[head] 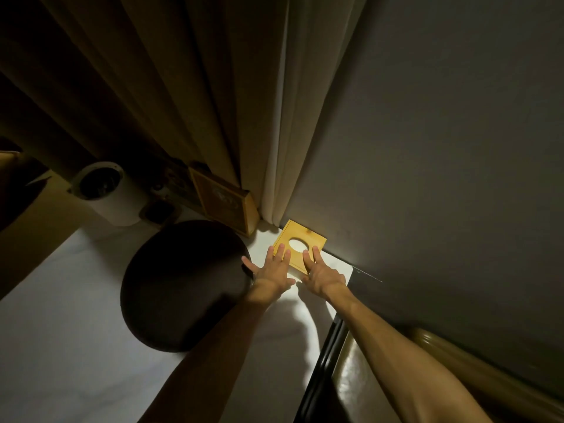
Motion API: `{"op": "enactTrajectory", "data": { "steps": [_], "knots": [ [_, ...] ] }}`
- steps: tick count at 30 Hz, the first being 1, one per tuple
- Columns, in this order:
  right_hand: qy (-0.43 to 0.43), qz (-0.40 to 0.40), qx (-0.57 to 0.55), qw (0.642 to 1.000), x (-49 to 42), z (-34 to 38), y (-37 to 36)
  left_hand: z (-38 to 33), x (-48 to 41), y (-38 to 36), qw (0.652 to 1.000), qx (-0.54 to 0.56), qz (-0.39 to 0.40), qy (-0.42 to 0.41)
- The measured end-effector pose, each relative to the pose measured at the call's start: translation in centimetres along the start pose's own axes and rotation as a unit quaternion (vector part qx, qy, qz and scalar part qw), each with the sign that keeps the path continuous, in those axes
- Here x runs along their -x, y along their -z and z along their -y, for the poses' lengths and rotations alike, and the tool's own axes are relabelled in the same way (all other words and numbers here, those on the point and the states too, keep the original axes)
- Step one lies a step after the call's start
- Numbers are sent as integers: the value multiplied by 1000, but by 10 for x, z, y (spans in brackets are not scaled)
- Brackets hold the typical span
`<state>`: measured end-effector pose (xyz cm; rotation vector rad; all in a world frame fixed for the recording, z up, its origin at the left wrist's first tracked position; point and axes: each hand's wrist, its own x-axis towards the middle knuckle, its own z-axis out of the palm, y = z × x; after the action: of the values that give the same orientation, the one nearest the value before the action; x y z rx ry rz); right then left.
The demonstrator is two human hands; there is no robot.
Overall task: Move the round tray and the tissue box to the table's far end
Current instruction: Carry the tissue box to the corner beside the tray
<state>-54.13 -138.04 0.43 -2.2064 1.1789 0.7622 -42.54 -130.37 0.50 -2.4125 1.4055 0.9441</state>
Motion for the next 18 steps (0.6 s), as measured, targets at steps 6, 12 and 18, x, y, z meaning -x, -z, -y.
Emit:
{"op": "enactTrajectory", "data": {
  "steps": [6,12,18],
  "knots": [
    [7,4,21,1000,0,-3,4,2,1,1,1000,-1,0,-13],
    [15,7,45,999,-2,-7,13,8,0,2,999,-6,-12,-46],
    [6,18,38,999,-6,-4,25,6,2,0,999,15,-4,-36]
  ]
}}
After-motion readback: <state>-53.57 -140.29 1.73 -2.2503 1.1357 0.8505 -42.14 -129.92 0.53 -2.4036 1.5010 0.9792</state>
